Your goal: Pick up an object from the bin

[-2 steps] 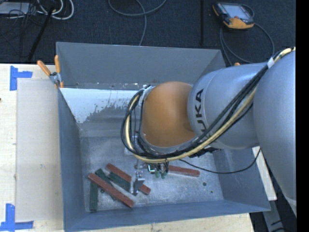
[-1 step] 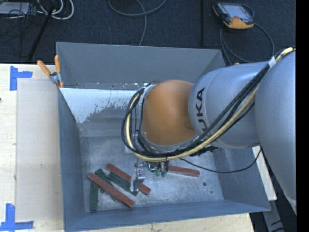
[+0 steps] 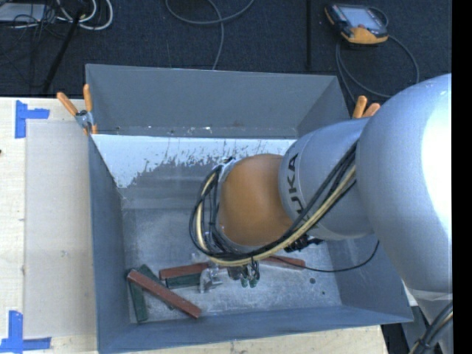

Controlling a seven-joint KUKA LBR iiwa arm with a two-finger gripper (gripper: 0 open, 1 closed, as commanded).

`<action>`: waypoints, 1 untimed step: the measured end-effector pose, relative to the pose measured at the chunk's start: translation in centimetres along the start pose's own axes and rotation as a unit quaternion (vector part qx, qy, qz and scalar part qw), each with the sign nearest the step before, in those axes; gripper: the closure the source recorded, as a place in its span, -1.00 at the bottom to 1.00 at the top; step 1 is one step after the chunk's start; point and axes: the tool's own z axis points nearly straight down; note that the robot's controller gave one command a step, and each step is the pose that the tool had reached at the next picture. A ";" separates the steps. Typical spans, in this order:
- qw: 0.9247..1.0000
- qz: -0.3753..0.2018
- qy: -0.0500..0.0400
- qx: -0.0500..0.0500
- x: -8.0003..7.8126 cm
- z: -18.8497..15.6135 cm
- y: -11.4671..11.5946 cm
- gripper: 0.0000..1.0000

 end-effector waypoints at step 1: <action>1.000 0.000 0.000 0.000 0.0 0.0 0.0 1.00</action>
Offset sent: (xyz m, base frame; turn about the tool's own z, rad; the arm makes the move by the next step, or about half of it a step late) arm 0.0544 -0.0026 0.1320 -0.1121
